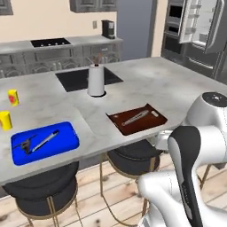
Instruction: Gather the lemon and sweet potato from the fridge and place them on a tray on the dining counter. Then gather the fishs from the fridge and place them on the other tray.
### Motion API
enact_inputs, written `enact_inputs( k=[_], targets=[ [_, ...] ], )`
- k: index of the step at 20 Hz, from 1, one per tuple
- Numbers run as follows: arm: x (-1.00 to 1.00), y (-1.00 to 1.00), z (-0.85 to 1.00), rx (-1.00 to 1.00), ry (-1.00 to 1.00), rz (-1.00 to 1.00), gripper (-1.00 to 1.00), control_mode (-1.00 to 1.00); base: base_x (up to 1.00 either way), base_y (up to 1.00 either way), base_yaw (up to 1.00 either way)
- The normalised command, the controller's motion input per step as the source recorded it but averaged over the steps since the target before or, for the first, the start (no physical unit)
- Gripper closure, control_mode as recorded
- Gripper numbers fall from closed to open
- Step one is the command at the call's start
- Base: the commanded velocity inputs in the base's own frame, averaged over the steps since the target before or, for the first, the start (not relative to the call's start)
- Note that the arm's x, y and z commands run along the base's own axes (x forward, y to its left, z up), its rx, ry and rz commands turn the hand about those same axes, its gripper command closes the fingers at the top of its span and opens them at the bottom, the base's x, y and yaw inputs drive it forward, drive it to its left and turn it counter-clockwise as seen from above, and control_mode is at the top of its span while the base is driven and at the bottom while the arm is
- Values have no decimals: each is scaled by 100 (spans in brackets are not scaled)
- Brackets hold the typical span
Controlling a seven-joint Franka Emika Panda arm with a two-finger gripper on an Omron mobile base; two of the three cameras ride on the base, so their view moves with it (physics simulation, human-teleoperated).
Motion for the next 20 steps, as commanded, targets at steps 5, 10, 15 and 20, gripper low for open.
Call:
enact_inputs(
  k=[5,10,15,20],
  targets=[
    [0,0,0,0,0,0,-100,100,0,-100,-18],
    [0,0,0,0,0,0,-100,100,0,-100,-12],
    [0,0,0,0,0,0,-100,100,3,-100,-7],
    [0,0,0,0,0,0,-100,100,19,-100,-5]
  ],
)
